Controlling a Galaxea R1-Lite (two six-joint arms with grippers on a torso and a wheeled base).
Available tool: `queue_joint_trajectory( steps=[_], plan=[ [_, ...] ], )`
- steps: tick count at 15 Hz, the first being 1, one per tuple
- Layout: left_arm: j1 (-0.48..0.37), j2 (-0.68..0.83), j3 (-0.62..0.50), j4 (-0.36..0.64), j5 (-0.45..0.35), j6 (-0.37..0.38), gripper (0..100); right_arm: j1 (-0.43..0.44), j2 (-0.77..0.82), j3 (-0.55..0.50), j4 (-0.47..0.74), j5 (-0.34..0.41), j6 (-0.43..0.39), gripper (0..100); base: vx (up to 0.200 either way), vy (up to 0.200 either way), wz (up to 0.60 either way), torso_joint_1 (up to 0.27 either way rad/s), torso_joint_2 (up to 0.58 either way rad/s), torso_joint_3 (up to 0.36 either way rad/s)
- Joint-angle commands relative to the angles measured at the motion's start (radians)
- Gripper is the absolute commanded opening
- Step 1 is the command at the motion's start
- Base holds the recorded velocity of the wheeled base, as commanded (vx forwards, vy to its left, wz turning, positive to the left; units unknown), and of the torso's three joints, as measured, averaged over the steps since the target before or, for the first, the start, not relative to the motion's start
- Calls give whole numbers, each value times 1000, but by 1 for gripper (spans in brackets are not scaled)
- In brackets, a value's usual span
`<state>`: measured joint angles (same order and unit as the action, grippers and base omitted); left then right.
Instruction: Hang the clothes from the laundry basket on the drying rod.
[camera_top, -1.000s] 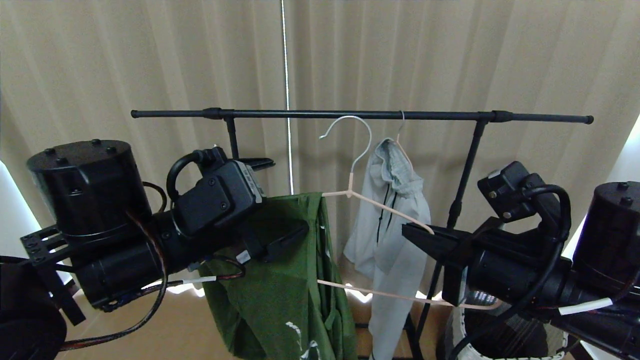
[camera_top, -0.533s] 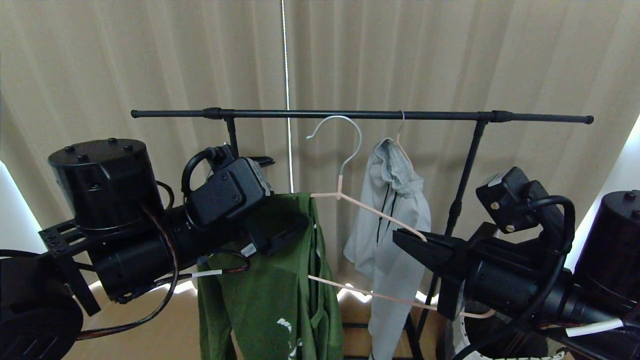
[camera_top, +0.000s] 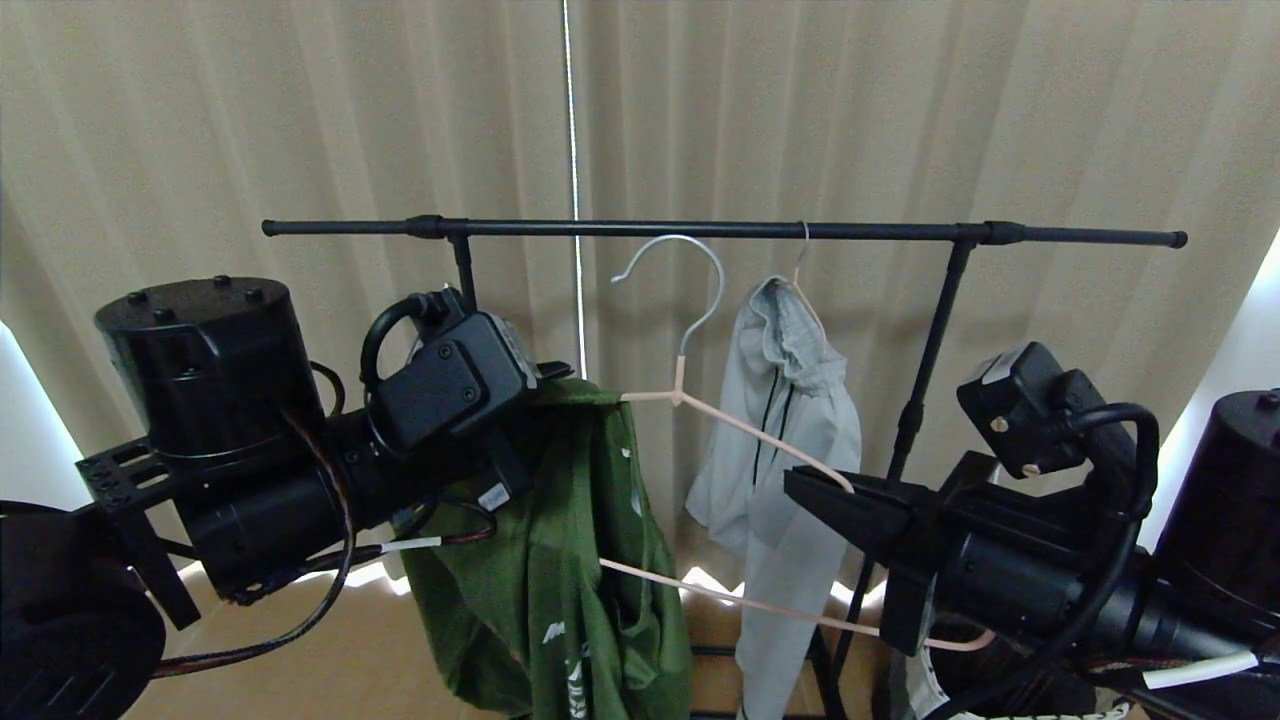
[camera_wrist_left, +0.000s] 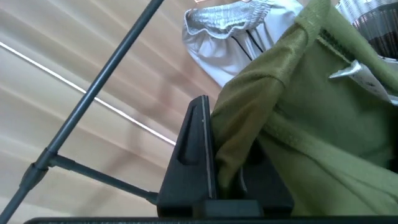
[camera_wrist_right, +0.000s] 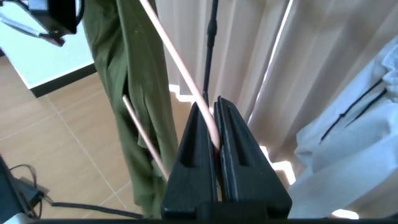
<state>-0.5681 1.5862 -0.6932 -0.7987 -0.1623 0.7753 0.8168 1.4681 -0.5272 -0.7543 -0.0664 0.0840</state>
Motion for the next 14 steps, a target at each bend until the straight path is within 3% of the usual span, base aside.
queue_joint_trajectory(
  steps=[1,5,6,10,11,14],
  plan=[
    [-1,-2,1,0,-2,-1,0,1,-2,-2,-2,2,0,0,0,0,0,0,0,0],
    [-1,-5,8,-23,-2,2,0,-4,-3,0,0,2,-3,0,0,0,0,0,0,0],
    [-1,-3,12,-36,1,1,0,-4,-3,0,0,0,-3,100,0,0,0,0,0,0],
    [4,1,21,-39,187,-10,0,-38,5,-4,-2,-4,-13,100,0,0,0,0,0,0],
    [20,6,21,-36,297,-39,0,-62,1,-5,-4,-4,-35,100,0,0,0,0,0,0],
    [22,34,20,-36,445,-145,0,-67,9,16,-25,-1,-44,100,0,0,0,0,0,0]
  ],
)
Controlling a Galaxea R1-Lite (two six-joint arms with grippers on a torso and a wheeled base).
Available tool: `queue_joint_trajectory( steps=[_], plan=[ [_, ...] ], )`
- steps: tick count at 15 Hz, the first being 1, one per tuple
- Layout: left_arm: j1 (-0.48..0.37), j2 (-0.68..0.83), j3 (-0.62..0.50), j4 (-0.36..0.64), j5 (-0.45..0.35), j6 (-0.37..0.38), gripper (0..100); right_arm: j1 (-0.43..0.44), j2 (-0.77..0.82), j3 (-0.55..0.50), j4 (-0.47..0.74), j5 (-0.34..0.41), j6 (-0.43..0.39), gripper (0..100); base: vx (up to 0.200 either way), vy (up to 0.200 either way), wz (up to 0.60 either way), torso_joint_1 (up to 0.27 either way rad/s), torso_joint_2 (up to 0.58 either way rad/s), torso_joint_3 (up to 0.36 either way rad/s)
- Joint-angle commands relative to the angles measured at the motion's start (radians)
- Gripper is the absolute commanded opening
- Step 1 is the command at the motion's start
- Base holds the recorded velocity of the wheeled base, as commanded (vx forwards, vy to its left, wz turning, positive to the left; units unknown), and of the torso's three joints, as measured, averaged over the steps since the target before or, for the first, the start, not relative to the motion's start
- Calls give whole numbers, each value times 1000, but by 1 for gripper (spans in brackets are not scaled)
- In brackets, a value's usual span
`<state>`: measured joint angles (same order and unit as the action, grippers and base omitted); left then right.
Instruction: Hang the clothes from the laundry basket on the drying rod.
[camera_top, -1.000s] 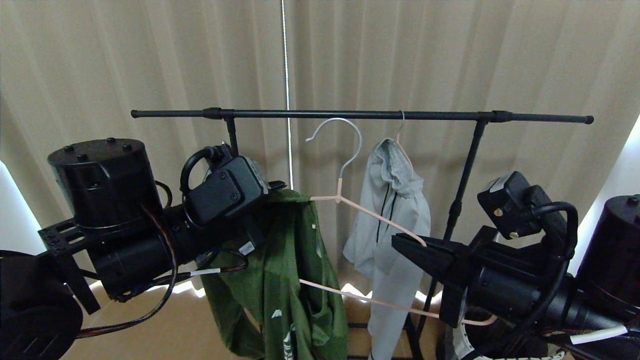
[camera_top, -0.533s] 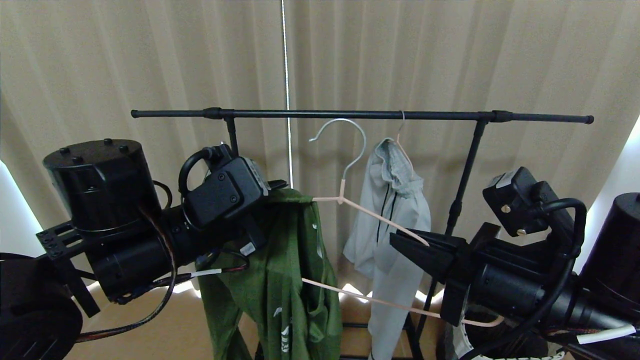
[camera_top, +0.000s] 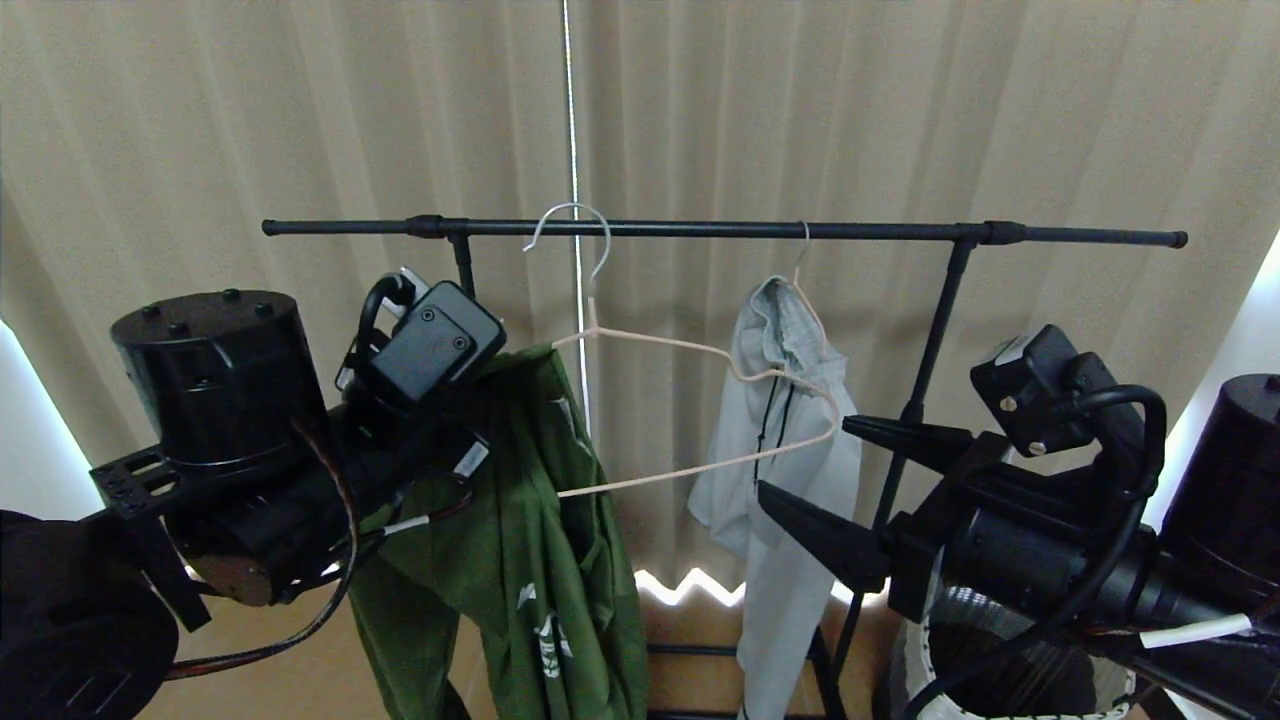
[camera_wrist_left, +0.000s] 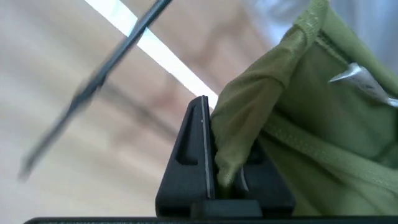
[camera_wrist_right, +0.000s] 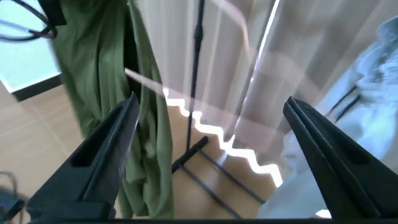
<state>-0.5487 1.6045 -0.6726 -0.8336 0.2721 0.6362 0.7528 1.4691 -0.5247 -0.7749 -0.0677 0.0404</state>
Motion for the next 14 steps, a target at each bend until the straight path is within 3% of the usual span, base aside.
queue_joint_trajectory(
  steps=[1,5,11,14],
  plan=[
    [3,14,-1,-1,33,-39,0,0,14,32,-12,2,-2,100,0,0,0,0,0,0],
    [-4,6,-27,-4,38,-222,0,40,85,61,-60,2,-1,100,0,0,0,0,0,0],
    [-66,-12,-71,-5,29,-294,0,105,321,12,-305,-38,-4,100,0,0,0,0,0,0],
    [-111,-17,-85,-5,36,-300,0,105,392,-81,-307,-92,-4,100,0,0,0,0,0,0]
  ],
)
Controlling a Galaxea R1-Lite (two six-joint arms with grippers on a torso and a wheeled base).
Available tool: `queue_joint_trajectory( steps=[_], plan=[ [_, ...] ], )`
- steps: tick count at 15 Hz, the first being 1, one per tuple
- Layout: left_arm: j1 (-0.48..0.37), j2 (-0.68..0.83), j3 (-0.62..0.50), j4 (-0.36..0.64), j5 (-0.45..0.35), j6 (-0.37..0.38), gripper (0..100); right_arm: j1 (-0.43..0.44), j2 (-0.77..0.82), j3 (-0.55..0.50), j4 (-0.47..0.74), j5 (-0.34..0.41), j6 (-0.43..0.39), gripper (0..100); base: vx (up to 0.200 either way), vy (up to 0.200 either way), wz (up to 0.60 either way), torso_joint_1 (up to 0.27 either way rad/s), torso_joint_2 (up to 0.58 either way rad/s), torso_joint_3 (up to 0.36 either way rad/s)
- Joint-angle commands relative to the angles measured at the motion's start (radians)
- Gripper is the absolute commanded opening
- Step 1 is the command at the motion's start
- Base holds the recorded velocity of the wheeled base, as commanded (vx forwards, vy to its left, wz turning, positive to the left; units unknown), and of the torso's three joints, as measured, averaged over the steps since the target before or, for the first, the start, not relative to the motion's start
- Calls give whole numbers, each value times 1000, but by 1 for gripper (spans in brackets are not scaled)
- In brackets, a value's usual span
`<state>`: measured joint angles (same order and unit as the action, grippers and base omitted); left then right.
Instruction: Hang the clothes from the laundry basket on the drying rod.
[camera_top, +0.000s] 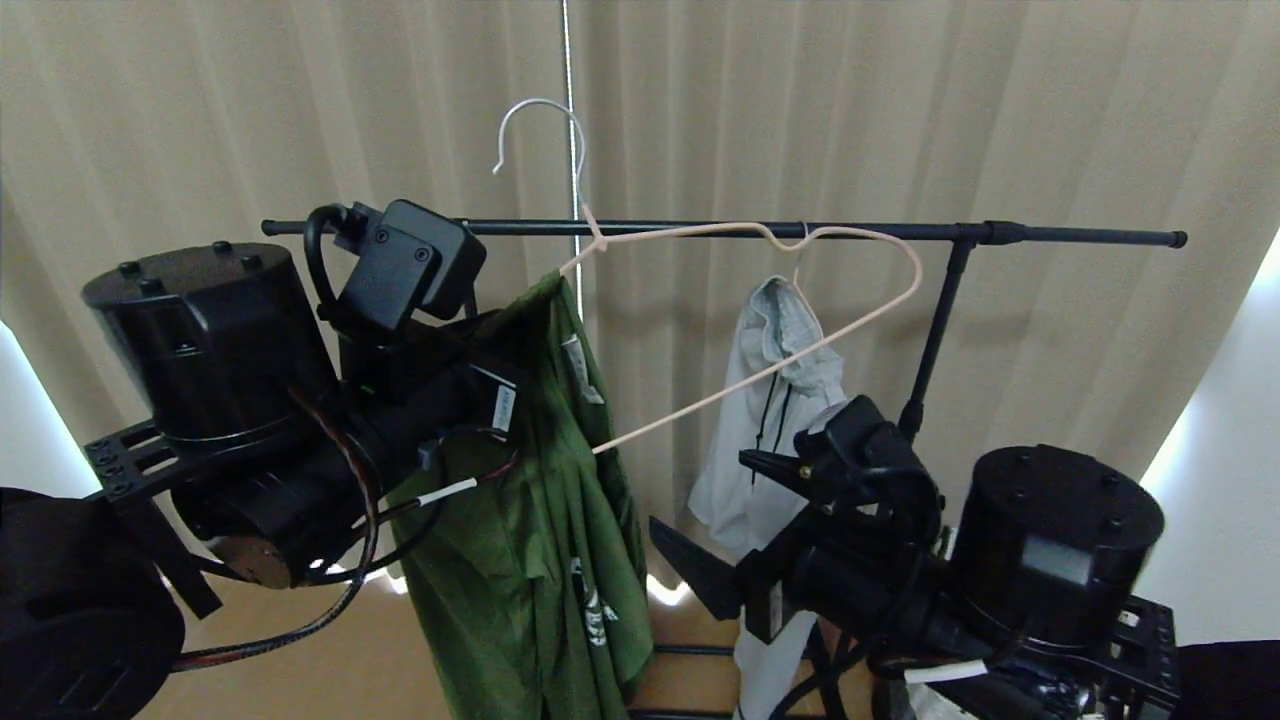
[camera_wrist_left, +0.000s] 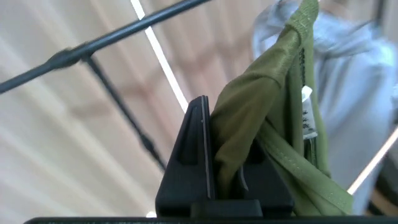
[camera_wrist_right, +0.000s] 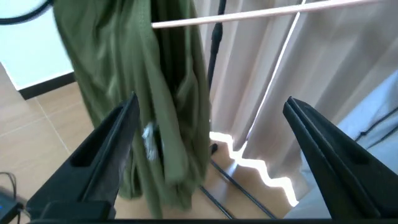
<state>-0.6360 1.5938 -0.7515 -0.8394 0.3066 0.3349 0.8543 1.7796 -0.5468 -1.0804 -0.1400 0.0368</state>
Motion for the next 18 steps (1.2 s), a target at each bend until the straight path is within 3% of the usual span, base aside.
queue_joint_trajectory(
  steps=[1,8,9,18],
  plan=[
    [-36,-6,-6,0,2,1,0,3,96,-88,-1,-32,0,100,0,0,0,0,0,0],
    [-57,-15,-6,0,2,3,0,-9,147,-114,-4,-81,3,100,0,0,0,0,0,0],
    [-57,-18,-6,0,2,3,0,-12,146,-107,-6,-82,5,0,0,0,0,0,0,0],
    [-41,-66,26,2,2,13,0,-124,66,94,-122,-107,-31,0,0,0,0,0,0,0]
  ],
)
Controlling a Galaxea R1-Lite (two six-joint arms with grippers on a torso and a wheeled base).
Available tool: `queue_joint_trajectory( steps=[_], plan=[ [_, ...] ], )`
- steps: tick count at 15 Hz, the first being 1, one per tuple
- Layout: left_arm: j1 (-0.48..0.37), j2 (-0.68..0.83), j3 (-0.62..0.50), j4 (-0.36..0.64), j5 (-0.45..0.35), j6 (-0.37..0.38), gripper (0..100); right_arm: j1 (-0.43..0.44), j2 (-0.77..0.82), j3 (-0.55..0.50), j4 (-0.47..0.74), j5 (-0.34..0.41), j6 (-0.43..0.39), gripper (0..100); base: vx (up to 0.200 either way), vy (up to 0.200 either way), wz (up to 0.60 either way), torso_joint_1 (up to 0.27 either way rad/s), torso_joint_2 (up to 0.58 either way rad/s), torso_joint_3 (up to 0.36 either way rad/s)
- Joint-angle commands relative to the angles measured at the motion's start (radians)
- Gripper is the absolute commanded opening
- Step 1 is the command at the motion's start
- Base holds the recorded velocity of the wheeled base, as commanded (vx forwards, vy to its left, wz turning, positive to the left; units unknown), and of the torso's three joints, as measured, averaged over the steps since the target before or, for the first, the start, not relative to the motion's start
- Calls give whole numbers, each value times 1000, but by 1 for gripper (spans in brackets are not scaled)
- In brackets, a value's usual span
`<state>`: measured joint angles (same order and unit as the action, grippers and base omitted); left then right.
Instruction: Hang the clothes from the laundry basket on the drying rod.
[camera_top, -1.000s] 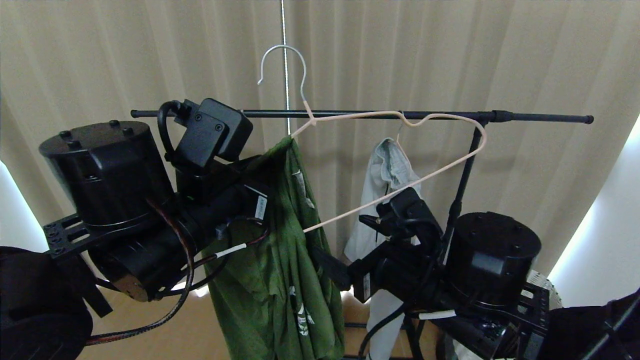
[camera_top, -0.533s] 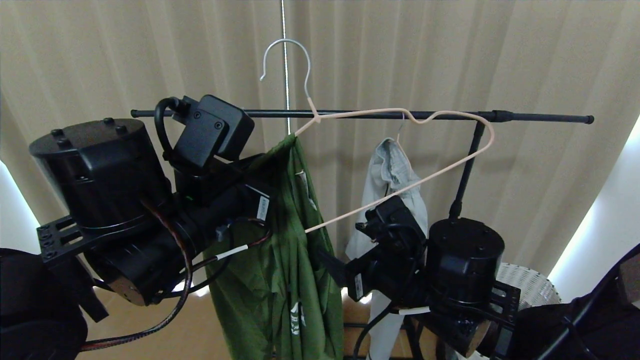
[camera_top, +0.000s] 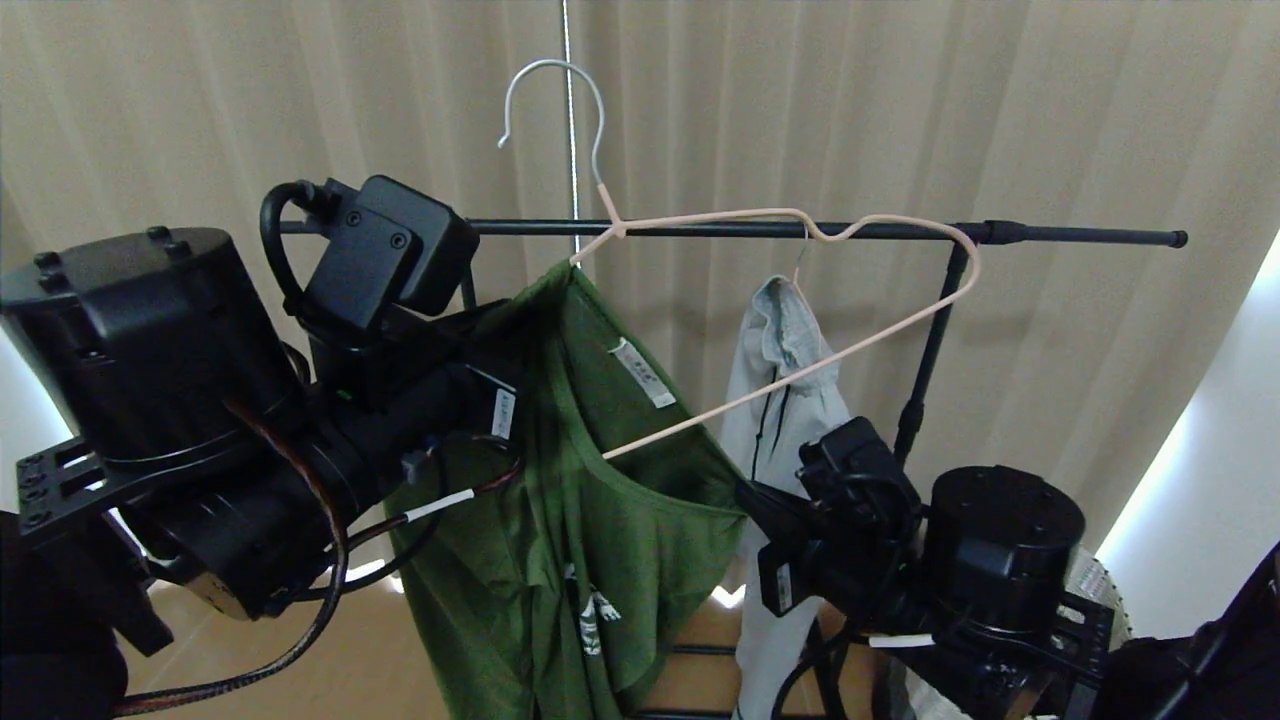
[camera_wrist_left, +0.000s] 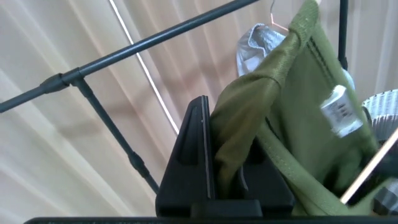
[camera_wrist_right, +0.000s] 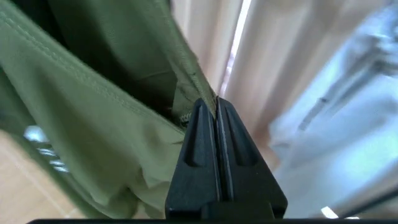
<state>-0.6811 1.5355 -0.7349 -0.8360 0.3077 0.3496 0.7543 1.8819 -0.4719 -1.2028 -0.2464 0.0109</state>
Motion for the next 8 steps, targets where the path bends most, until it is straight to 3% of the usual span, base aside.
queue_joint_trajectory(
  steps=[1,3,8],
  plan=[
    [18,-12,20,-2,1,8,0,-41,-56,35,0,-1,-12,0,0,0,0,0,0,0],
    [44,-48,81,-3,-1,63,0,-89,-110,78,2,1,-12,0,0,0,0,0,0,0],
    [54,-107,187,-3,-5,83,0,-239,-158,78,9,6,-28,0,0,0,0,0,0,0]
  ],
)
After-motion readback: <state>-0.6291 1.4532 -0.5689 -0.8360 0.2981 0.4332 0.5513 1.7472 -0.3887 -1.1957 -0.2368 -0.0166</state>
